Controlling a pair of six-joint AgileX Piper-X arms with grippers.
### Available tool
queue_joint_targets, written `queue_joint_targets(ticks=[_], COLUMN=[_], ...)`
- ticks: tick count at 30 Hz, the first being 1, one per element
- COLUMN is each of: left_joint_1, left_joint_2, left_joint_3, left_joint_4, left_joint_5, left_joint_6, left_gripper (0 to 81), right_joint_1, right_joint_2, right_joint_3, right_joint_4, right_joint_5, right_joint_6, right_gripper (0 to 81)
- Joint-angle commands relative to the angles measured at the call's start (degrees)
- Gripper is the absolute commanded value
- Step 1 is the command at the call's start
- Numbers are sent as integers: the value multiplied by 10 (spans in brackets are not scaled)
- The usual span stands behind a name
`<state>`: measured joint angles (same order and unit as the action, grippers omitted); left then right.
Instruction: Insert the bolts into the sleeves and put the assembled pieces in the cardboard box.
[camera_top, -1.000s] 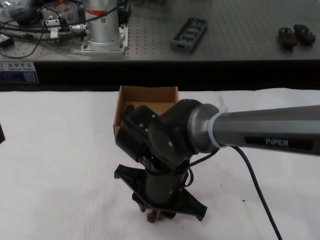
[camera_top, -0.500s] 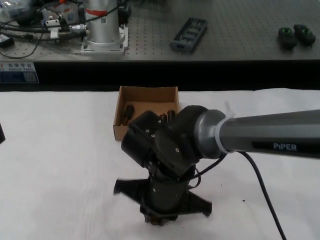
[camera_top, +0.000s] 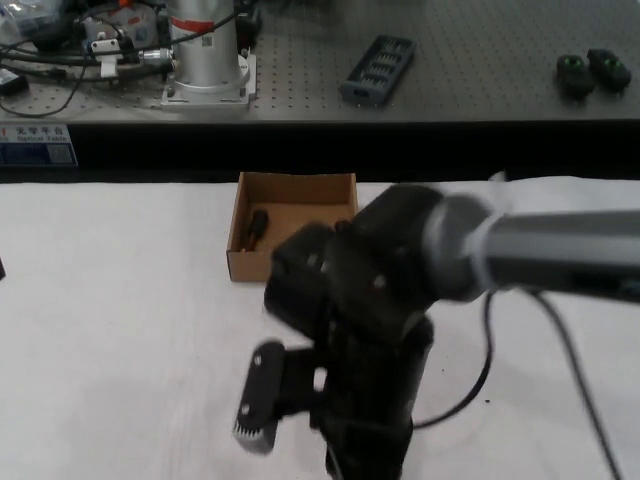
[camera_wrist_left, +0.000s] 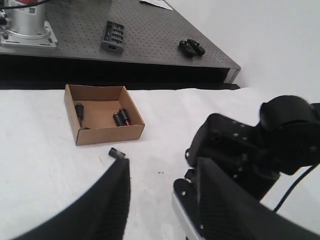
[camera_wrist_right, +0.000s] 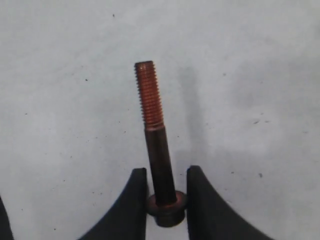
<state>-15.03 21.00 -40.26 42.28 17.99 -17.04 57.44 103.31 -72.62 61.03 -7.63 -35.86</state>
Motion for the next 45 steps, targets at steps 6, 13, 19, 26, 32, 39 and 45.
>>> queue_joint_targets(ticks=[6,13,19,26,32,39,45], left_joint_1=[1,1,1,-1,-14,-81,-144], left_joint_2=[-4,-4,6,123,261,404,491], left_joint_3=[-3,-3,-3,-3,-3,-4,-8], left_joint_4=[-4,-4,-4,-6,-8,-29,-57], left_joint_5=[-8,-6,2,113,146,63,-27], left_joint_6=[-1,43,105,162,308,463,478], left_gripper=[321,321,321,321,321,347,412], right_joint_1=[1,1,1,1,-40,-131,-218], right_joint_2=[-27,-26,-32,-95,-166,-231,-290], right_joint_3=[-3,-3,-3,-3,-3,13,179], right_joint_4=[-94,-152,-154,-151,-146,-161,-409], right_joint_5=[-18,-20,59,85,122,102,-46], right_joint_6=[-19,-14,44,74,201,365,503], right_gripper=[34,131,430,278,277,277,274])
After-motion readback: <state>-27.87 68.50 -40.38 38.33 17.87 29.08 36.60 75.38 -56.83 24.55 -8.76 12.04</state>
